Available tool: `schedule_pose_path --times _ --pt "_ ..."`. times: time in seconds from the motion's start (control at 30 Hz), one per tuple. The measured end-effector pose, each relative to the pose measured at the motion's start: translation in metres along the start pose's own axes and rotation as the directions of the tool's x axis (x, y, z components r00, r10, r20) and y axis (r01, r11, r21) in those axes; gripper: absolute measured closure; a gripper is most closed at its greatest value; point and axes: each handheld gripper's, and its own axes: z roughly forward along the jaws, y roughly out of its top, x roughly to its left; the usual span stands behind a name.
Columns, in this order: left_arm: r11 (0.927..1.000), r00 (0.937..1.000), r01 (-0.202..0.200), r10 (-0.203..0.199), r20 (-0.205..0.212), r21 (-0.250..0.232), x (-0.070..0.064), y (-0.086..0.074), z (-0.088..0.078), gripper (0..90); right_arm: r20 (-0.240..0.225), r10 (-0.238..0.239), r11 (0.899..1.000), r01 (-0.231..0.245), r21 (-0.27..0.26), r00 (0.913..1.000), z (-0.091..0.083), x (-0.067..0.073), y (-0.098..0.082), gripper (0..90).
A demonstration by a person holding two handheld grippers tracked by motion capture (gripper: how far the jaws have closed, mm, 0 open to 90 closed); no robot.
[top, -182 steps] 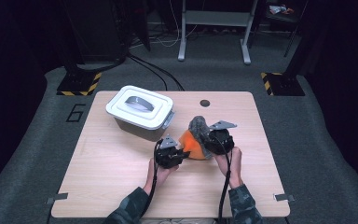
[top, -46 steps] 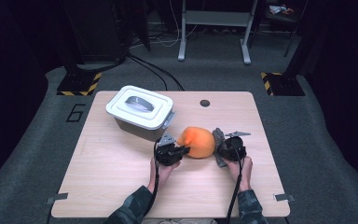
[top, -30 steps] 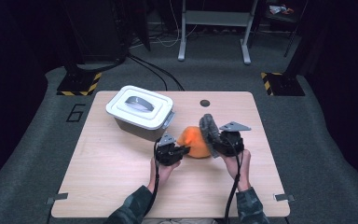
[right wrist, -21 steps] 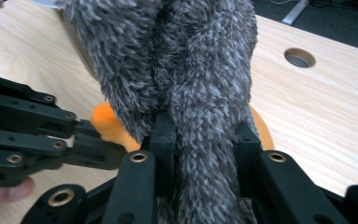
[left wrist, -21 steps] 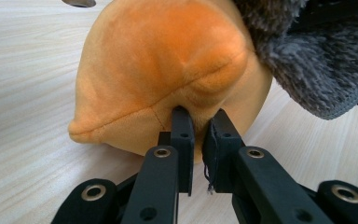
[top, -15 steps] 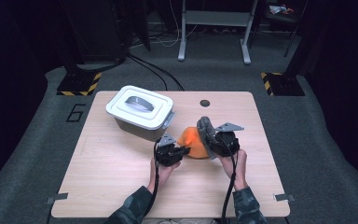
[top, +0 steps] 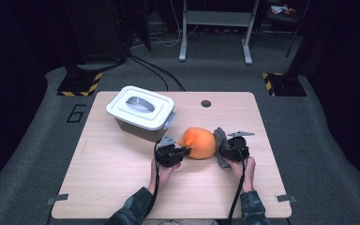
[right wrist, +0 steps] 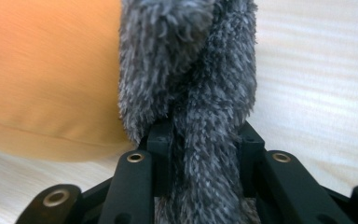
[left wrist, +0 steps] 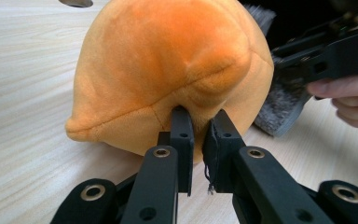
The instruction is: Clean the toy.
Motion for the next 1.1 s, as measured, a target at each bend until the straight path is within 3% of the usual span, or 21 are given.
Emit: schedule_pose_path --times 0.13,0.27,0.37,0.47,0.5,0.57,0.67,0.8,0.9,0.93,1.1 --pt "1.0 1.0 0.002 -0.002 -0.001 -0.006 0.001 0.0 -0.001 82.1 0.015 0.007 1.0 -0.007 0.009 0.9999 0.002 -0.003 -0.003 68.6" --pt "1.0 1.0 0.001 -0.001 0.001 -0.006 0.003 0.0 -0.002 81.9 0.046 -0.017 0.998 0.02 -0.054 0.9988 -0.015 0.003 0.002 69.4" --pt "1.0 1.0 0.009 -0.009 0.002 -0.004 0.005 0.001 -0.002 81.7 0.046 -0.056 0.99 0.062 -0.124 0.9973 -0.036 0.016 0.01 69.4" --pt "1.0 1.0 0.007 -0.007 -0.003 -0.006 0.004 0.001 -0.002 81.6 0.0 -0.106 0.983 0.104 -0.153 0.9944 -0.044 0.034 0.016 69.4" --pt "1.0 1.0 0.005 -0.005 -0.006 -0.004 0.004 0.001 -0.002 81.3 -0.015 -0.122 0.983 0.118 -0.14 0.9925 -0.043 0.039 0.018 69.5" --pt "1.0 1.0 -0.002 0.002 -0.009 -0.002 0.007 0.002 -0.003 80.2 -0.001 -0.141 0.983 0.139 -0.122 0.9901 -0.037 0.045 0.02 69.7" --pt "1.0 1.0 -0.005 0.005 -0.004 -0.001 0.008 0.002 -0.005 76.2 -0.02 -0.122 0.985 0.119 -0.122 0.9923 -0.033 0.042 0.021 69.7" --pt "0.9987 0.9981 -0.049 0.05 -0.035 0.013 0.007 0.004 -0.007 67.6 -0.016 -0.12 0.986 0.117 -0.119 0.9927 -0.032 0.039 0.025 69.7" --pt "0.9946 0.9904 -0.097 0.1 -0.096 0.037 0.007 0.006 -0.007 59.5 -0.018 -0.13 0.986 0.127 -0.111 0.9914 -0.031 0.037 0.03 69.7" --pt "0.9911 0.9858 -0.124 0.128 -0.108 0.049 0.007 0.008 -0.008 57.6 -0.022 -0.134 0.985 0.131 -0.109 0.9907 -0.031 0.036 0.032 69.7" --pt "0.9799 0.9663 -0.185 0.195 -0.167 0.075 0.003 0.01 -0.003 45.8 -0.022 -0.125 0.986 0.121 -0.111 0.992 -0.028 0.035 0.035 69.7"
